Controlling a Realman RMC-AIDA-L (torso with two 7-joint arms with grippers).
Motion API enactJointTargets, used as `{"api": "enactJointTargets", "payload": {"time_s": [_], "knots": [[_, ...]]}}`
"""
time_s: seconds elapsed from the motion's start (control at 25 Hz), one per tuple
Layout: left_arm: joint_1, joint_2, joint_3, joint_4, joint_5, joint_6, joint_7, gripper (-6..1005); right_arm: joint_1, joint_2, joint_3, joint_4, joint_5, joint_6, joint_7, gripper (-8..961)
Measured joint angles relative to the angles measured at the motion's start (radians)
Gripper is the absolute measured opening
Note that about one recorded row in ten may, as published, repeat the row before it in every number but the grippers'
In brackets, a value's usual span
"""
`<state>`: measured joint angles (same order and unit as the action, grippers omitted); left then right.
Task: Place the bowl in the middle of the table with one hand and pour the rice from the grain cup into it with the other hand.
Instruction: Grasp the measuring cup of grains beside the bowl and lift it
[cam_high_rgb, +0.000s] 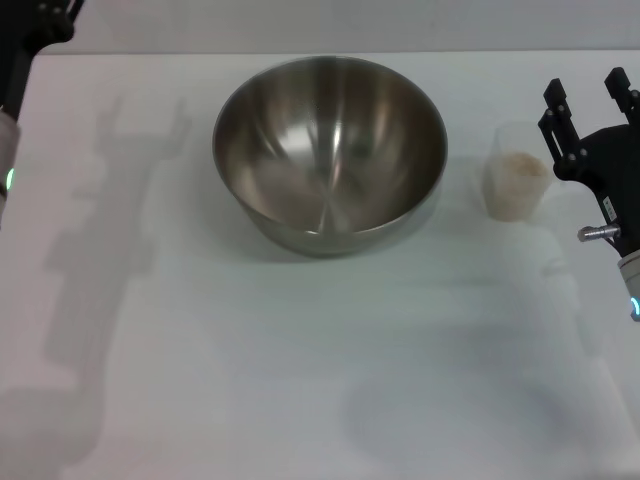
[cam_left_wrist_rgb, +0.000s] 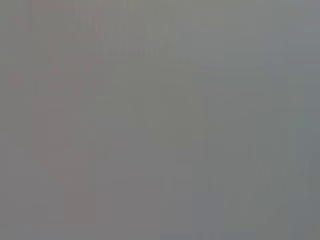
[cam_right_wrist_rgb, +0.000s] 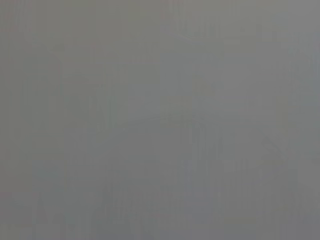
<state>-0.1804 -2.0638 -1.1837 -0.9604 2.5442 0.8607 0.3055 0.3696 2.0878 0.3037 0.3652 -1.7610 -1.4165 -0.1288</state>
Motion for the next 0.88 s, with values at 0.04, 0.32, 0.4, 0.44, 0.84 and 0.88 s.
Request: {"api": "enactJointTargets", "payload": {"time_s": [0.04, 0.32, 0.4, 0.44, 0.84, 0.88], "knots": [[-0.008, 0.000, 0.016, 0.050, 0.001, 0.082, -0.020, 856, -0.001, 0.000, 0.000, 0.003, 0.000, 0.001, 0.002, 638], [-0.041, 0.005, 0.019, 0.222, 0.077, 0.268, -0.314, 856, -0.002, 0.000, -0.002, 0.015, -0.002, 0.002, 0.001, 638], [-0.041, 0.014, -0.006, 0.225, 0.111, 0.219, -0.426, 856, -0.001, 0.000, -0.002, 0.017, -0.009, 0.002, 0.001, 638], [-0.040, 0.018, -0.020, 0.223, 0.132, 0.188, -0.467, 856, -0.001, 0.000, -0.003, 0.017, -0.012, 0.002, 0.001, 638], [-0.092, 0.029, -0.142, 0.266, 0.343, -0.044, -0.687, 856, -0.008, 0.000, -0.018, 0.018, -0.017, 0.010, 0.000, 638], [-0.097, 0.022, -0.155, 0.282, 0.343, -0.039, -0.677, 856, -0.010, 0.000, -0.025, 0.018, -0.017, 0.011, 0.000, 638]]}}
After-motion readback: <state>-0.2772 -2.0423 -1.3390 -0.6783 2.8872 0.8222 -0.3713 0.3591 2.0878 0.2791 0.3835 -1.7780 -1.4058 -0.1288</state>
